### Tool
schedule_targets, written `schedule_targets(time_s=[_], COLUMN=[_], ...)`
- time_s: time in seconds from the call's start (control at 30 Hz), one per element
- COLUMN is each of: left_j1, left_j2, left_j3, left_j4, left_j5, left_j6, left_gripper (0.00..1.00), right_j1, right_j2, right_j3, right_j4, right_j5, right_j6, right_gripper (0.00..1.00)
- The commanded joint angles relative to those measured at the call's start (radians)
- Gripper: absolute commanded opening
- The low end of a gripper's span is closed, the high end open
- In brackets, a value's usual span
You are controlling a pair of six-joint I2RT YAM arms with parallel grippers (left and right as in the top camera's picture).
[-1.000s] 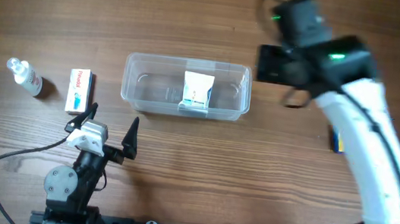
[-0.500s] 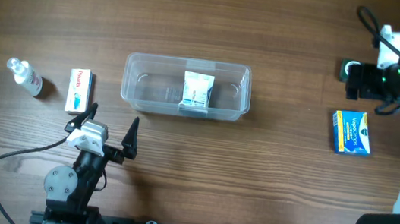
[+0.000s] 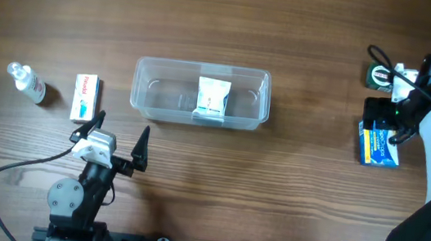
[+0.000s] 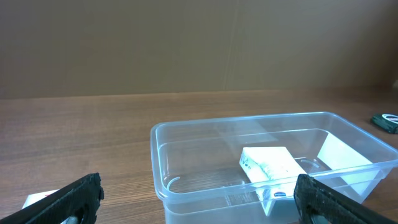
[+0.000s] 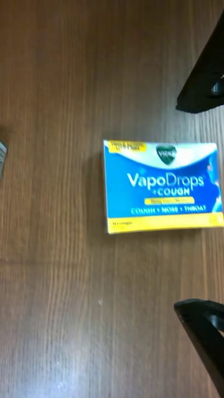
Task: Pack container
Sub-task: 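Grasp the blue-yellow VapoDrops box with the right gripper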
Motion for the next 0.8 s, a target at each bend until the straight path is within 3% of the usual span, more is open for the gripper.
schedule_targets(time_s=[0.0, 0.23, 0.77], left_j1=[0.005, 0.005, 0.005], left_j2=[-0.006, -0.006, -0.006], left_j3=[-0.005, -0.005, -0.005], left_j4=[-0.003, -0.003, -0.003], left_j5=[-0.006, -0.006, -0.006], left_j6=[0.016, 0.016, 0.016], left_gripper=[1.00, 1.00, 1.00], right_j1=[-0.035, -0.041, -0.046], right_j2=[0.083, 0.211, 0.218], right_j3=[-0.006, -0.006, -0.073], right_j4=[0.030, 0.069, 0.034], right_j5=[0.013, 0.044, 0.100], right_j6=[-0.044, -0.023, 0.034], right_gripper=[0.98, 0.99, 1.00])
